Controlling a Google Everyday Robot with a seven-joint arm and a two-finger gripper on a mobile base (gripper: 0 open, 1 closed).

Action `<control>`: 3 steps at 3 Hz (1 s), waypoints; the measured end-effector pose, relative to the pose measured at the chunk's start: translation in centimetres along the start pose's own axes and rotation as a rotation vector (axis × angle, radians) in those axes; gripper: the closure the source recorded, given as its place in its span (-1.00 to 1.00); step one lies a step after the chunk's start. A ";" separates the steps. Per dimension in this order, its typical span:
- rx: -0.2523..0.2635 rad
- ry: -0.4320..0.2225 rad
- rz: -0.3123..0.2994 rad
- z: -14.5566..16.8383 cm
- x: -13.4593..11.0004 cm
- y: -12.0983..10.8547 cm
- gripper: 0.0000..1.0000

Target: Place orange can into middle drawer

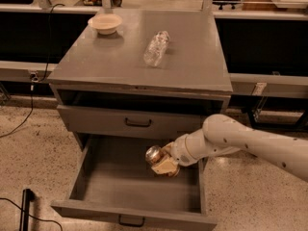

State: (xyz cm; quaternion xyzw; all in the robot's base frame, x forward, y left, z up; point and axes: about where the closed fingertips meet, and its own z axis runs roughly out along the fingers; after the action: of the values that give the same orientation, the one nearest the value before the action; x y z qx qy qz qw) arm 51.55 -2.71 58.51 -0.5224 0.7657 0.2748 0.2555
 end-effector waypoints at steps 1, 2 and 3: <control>0.040 -0.048 0.032 4.5 2.6 -1.6 1.00; 0.044 -0.038 0.021 7.3 4.3 -1.8 1.00; 0.040 -0.024 -0.009 8.9 4.7 -1.3 1.00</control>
Offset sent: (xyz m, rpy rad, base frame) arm 0.0118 0.0215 -0.1192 0.0097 -0.0381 -0.0515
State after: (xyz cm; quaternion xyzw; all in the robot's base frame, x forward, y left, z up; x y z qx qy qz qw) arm 52.14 -0.08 48.75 -0.5172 0.7657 0.2645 0.2761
